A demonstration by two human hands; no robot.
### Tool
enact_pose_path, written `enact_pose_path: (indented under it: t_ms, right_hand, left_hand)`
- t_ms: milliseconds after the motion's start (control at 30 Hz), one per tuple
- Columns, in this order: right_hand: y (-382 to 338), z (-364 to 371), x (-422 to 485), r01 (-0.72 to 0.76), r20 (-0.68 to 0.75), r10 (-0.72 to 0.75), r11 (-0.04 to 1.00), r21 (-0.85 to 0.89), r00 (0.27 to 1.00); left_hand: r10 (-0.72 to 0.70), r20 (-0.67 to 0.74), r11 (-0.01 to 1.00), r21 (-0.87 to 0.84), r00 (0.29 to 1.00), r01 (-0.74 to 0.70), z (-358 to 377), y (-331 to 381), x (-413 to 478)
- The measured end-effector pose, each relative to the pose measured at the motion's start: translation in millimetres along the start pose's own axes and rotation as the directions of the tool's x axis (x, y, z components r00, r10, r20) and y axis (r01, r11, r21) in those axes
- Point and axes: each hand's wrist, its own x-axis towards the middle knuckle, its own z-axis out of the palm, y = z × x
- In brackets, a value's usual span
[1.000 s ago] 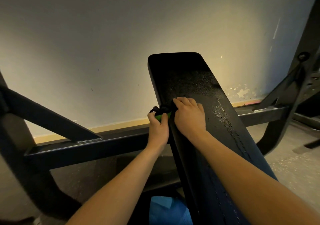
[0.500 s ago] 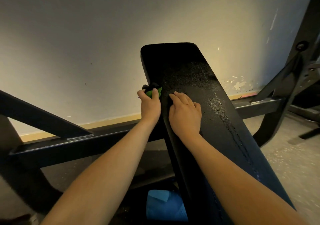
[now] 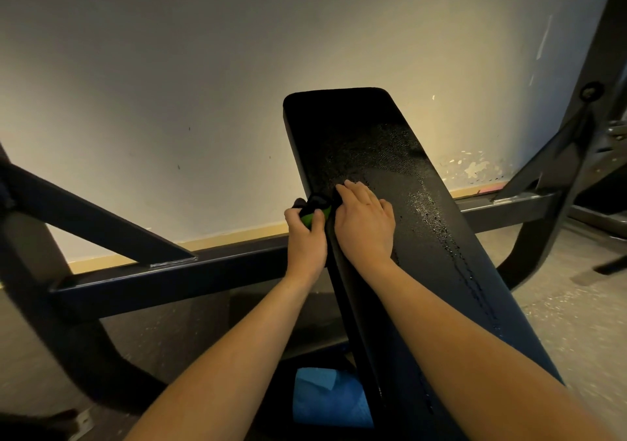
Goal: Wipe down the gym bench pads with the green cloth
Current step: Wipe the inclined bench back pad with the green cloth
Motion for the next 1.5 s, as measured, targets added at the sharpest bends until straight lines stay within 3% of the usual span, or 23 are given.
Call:
enact_pose_path:
  t_ms: [233, 333, 467, 567, 700, 767, 867, 967, 1100, 1233, 1400, 1500]
  right_hand:
    - [-0.5, -7.6, -0.4, -0.014, 0.025, 0.012, 0.996, 0.091, 1.000]
    - [-4.4, -13.7, -2.1, -0.055, 0.074, 0.037, 0.967, 0.249, 0.997]
    - [-15.8, -32.7, -8.1, -0.005, 0.097, -0.063, 0.816, 0.578, 0.993]
    - [-26.7, -47.5, -7.8, -0.097, 0.268, -0.147, 0.685, 0.722, 0.952]
    - [-18.8, -55.6, 9.5, -0.096, 0.250, -0.097, 0.744, 0.661, 0.963]
    - [-4.8, -59.5, 19.6, -0.104, 0.204, -0.022, 0.805, 0.584, 0.979]
    - [25.3, -64.8, 37.9, -0.292, 0.132, 0.261, 0.826, 0.482, 0.956]
    - [36.8, -58.6, 48.4, -0.443, 0.276, 0.362, 0.830, 0.339, 0.890]
    - [19.8, -49.0, 49.0, -0.326, 0.292, 0.246, 0.906, 0.270, 0.924]
    - [-14.1, -46.3, 49.9, -0.096, 0.257, 0.027, 0.961, 0.260, 0.966]
    - [-20.6, -38.9, 46.9, 0.137, 0.350, -0.253, 0.936, 0.325, 0.902]
    - [15.7, -40.8, 59.2, 0.155, 0.308, -0.221, 0.962, 0.227, 0.925]
  left_hand:
    - [-0.015, 0.133, 0.995, 0.102, 0.991, 0.001, -20.4, -5.8, -24.3]
    - [0.100, 0.131, 0.984, 0.134, 0.986, -0.117, -28.8, 1.3, -18.2]
    - [0.282, 0.094, 0.953, 0.084, 0.955, -0.290, -34.8, 21.8, -8.4]
    - [0.356, 0.197, 0.905, 0.170, 0.913, -0.390, -30.7, 36.4, -2.5]
    - [0.343, 0.326, 0.898, 0.160, 0.881, -0.409, -22.9, 45.2, 2.3]
    - [0.345, 0.294, 0.902, 0.159, 0.891, -0.401, -25.0, 43.2, 8.8]
    - [0.208, 0.159, 0.929, 0.276, 0.965, -0.246, -30.3, 32.8, 16.5]
    - [0.050, 0.200, 0.965, 0.244, 0.978, -0.100, -33.5, 21.4, 18.0]
    - [0.057, 0.296, 0.988, 0.120, 0.954, -0.096, -25.2, 23.6, 16.4]
    - [0.124, 0.298, 0.991, 0.008, 0.947, -0.133, -13.8, 28.9, 13.7]
    - [0.143, 0.289, 0.990, -0.037, 0.947, -0.138, -10.7, 24.4, 14.0]
    - [0.096, 0.298, 0.995, 0.010, 0.950, -0.103, -14.7, 21.1, 14.9]
